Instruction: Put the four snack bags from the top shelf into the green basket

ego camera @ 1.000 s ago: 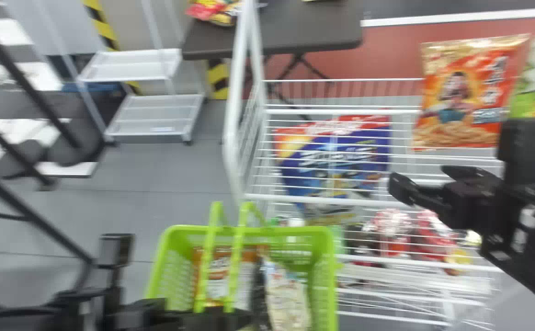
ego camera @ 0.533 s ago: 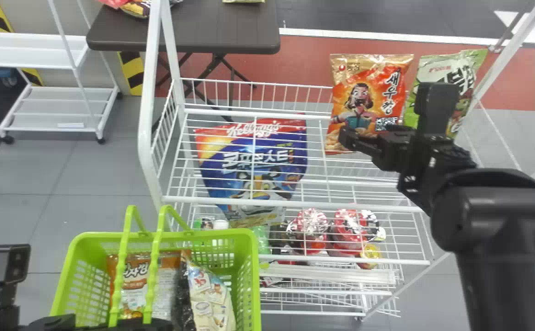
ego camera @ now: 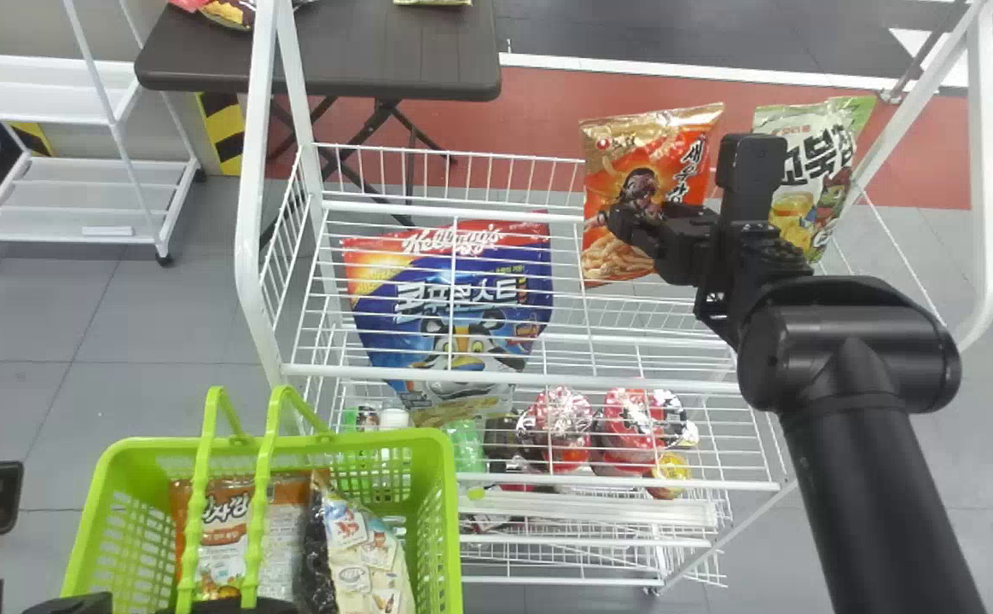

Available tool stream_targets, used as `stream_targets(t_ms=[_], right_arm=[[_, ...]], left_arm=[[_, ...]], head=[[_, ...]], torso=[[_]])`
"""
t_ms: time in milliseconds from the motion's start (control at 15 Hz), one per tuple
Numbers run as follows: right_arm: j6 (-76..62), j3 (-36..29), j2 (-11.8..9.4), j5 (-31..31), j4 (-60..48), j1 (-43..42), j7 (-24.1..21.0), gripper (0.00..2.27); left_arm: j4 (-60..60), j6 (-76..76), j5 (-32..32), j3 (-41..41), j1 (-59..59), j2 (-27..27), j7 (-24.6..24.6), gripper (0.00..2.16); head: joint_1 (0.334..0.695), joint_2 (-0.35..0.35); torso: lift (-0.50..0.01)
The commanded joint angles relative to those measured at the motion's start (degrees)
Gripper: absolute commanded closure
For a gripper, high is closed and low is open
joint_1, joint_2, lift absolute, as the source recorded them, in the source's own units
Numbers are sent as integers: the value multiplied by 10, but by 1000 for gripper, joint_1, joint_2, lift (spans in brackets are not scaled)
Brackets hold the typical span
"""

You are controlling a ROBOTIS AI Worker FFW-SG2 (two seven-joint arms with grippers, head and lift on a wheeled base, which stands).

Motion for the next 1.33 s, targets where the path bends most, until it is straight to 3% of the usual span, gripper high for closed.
stream_targets(t_ms=[0,400,800,1000,1267], right_arm=[[-12,0,4,-2,-12,15,-10,2213],[-22,-7,4,-6,-90,66,-1,2253],[76,18,4,-59,-394,234,5,2253],[141,57,2,-78,-522,341,15,2253],[220,133,-7,-82,-554,409,53,2253]], left_arm=[[0,0,1,1,1,0,-6,2145],[-5,0,3,5,11,0,-6,2145],[-6,0,3,7,11,-3,-6,2145],[-5,0,2,7,8,-3,-6,2145],[-5,2,2,4,3,-3,-6,2145]], head=[[695,-97],[695,-95],[695,-64],[695,-6],[695,145]], torso=[[0],[0],[0],[0],[0]])
